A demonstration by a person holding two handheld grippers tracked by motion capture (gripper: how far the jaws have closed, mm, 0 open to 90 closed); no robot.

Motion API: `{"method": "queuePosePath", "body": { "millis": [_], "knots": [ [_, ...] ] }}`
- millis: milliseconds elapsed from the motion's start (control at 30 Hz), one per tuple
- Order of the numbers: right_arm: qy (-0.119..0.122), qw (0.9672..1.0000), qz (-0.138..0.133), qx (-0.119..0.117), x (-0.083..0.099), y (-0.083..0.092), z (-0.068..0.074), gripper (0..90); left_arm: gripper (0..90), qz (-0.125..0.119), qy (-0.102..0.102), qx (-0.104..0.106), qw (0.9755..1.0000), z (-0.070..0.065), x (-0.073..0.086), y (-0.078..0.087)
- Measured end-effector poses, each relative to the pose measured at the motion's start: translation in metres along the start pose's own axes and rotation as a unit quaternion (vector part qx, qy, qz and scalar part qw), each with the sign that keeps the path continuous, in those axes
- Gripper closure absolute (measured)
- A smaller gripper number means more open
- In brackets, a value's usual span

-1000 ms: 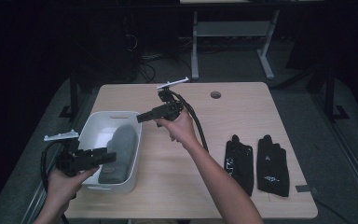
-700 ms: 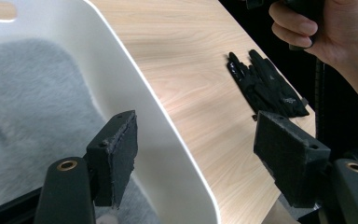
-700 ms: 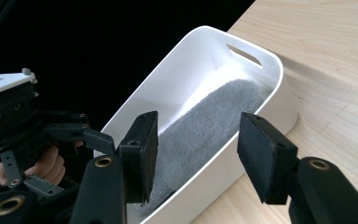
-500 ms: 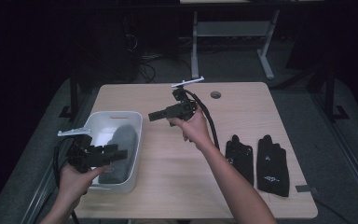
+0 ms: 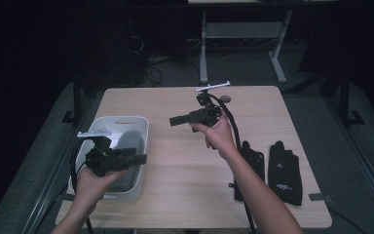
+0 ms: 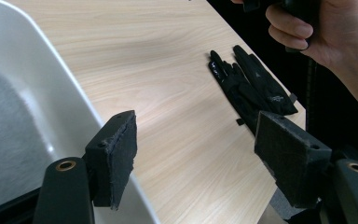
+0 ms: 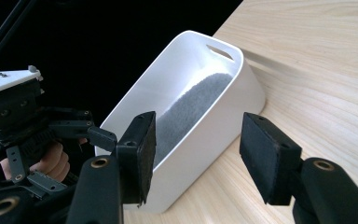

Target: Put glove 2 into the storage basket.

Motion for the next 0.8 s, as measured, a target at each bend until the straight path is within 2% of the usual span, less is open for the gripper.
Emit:
{"method": "queuePosePath", "body": {
  "millis": [433, 800],
  "knots": [
    [-0.008, 0.9998, -0.015, 0.006, 0.019, 0.037, -0.003, 45.0, 29.6, 0.012, -0.02, 0.02, 0.9995, -0.026, -0.005, -0.024],
    [-0.014, 0.9994, -0.024, 0.017, 0.034, 0.065, -0.004, 45.0, 29.6, 0.016, -0.028, 0.033, 0.9989, -0.042, -0.005, -0.038]
  ]
}}
Point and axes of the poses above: each handheld gripper's, and its own axes: y roughly backward along the jaws, x roughly out of its underside, z roughly to its left, the point moved 1 cm from there along -y, roughly forward along the jaws, and after that the axes turned 12 degrees about -x, right-handed, at the moved point
